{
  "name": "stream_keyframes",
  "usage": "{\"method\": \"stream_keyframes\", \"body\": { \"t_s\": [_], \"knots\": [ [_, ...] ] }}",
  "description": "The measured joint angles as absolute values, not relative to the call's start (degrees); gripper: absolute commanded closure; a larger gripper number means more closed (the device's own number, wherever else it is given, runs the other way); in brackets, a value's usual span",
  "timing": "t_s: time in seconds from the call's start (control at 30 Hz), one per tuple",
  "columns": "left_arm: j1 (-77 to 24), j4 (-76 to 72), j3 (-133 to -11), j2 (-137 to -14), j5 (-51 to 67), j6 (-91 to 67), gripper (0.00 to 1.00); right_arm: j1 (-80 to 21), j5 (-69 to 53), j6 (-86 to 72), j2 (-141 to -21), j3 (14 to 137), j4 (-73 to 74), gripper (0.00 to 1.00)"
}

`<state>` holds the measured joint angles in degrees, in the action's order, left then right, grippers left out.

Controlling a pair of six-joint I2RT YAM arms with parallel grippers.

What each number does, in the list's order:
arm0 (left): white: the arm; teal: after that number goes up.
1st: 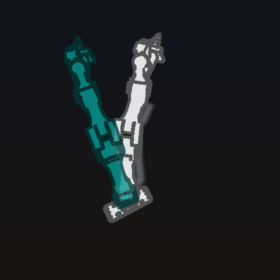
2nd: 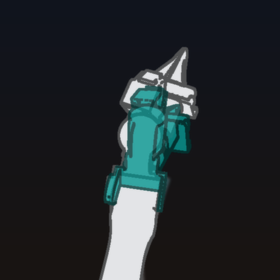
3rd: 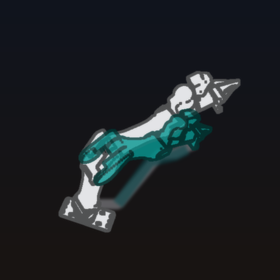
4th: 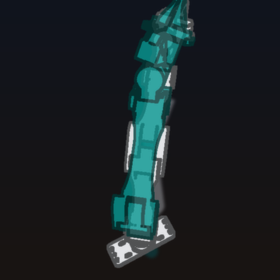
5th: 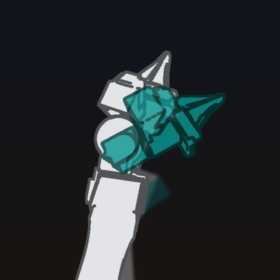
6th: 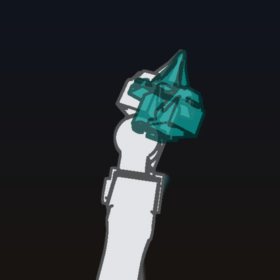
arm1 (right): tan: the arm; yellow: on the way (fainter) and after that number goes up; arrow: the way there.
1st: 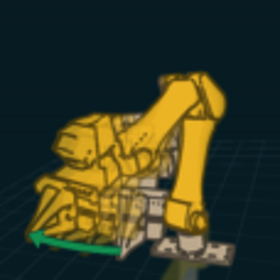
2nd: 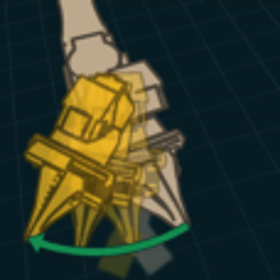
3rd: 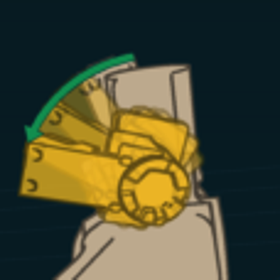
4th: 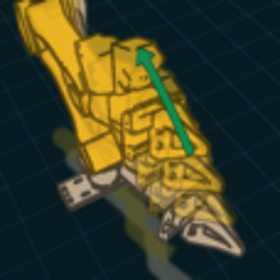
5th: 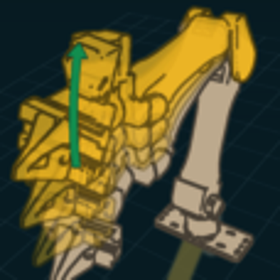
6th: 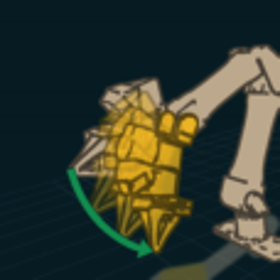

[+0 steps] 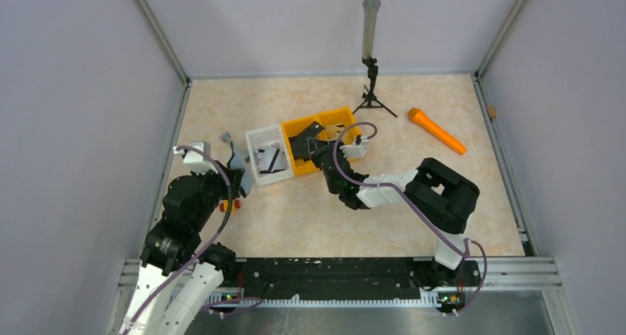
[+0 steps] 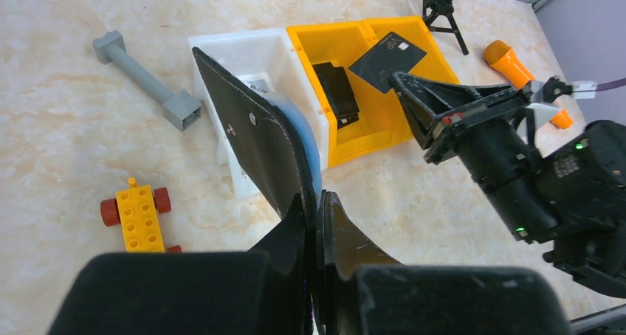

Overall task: Take the credit cards out of the card holder
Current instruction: Place the credit card in the storage box.

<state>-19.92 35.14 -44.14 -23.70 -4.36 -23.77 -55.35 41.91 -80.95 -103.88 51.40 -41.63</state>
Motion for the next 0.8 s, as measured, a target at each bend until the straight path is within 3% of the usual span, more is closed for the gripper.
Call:
{"method": "stream_keyframes", "body": {
  "t_s": [0.8],
  "knots": [
    [-19.92,35.38,-44.14,-22.41,-3.73,-22.31,1.00,-56.62,48.16,-92.25,-118.26,60.36,-41.98,1.00]
  ]
}}
